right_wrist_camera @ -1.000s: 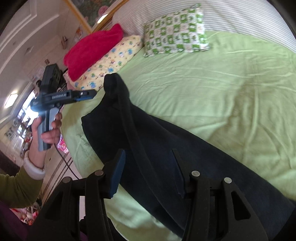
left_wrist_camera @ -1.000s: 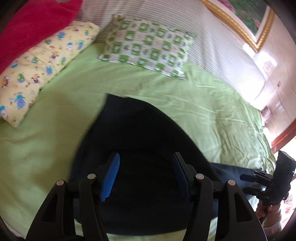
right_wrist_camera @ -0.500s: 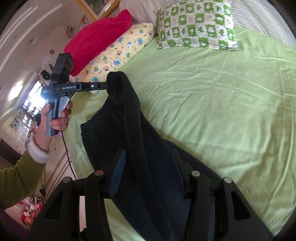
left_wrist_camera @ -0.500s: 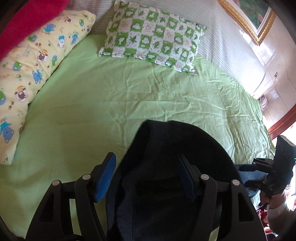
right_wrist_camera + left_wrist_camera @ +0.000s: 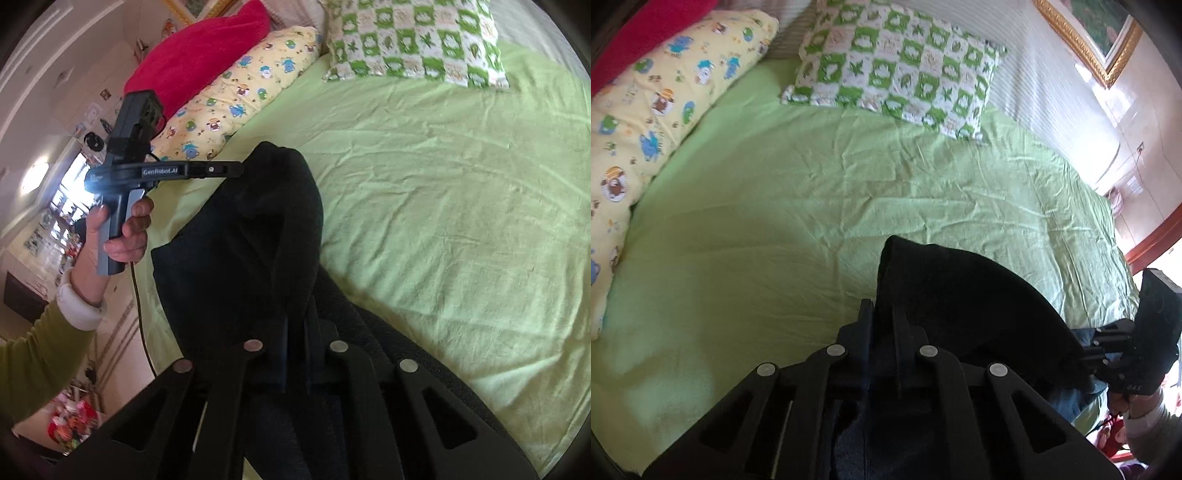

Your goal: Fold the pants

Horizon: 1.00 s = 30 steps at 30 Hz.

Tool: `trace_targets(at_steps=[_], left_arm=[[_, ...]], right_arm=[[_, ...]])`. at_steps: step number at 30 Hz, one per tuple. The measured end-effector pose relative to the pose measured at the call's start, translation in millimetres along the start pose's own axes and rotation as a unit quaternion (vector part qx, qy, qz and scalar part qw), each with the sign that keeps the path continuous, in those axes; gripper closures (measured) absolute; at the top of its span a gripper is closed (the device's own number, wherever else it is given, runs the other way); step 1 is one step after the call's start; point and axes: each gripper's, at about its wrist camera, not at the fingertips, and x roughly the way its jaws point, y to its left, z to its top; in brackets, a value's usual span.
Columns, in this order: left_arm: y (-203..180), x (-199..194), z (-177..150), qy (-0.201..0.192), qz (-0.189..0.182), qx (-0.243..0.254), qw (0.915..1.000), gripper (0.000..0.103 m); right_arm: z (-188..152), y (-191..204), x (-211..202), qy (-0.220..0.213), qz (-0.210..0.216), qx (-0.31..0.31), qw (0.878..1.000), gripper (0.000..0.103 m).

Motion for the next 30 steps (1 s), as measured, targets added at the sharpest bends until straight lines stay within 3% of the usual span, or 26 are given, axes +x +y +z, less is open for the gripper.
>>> trace_targets(at_steps=[8,15,30], left_arm=[[-11,-44,-32,-0.049,0.002,-0.007,0.9988,0.097],[-21,-80,-86,-0.088,0.004,-0.029,0.9957,0.098],[21,-70,-181,-0.072,0.006,-0.152,0.9857,0.101]], right_arm=[[-20,44,-21,-0.021,0.01,-0.062,0.998,0.096],[-53,75,-21,-0.007,0.005,-0.113,0.994,0.097],[-86,84,20,0.037,-0.022,-0.123,0.991,0.095]])
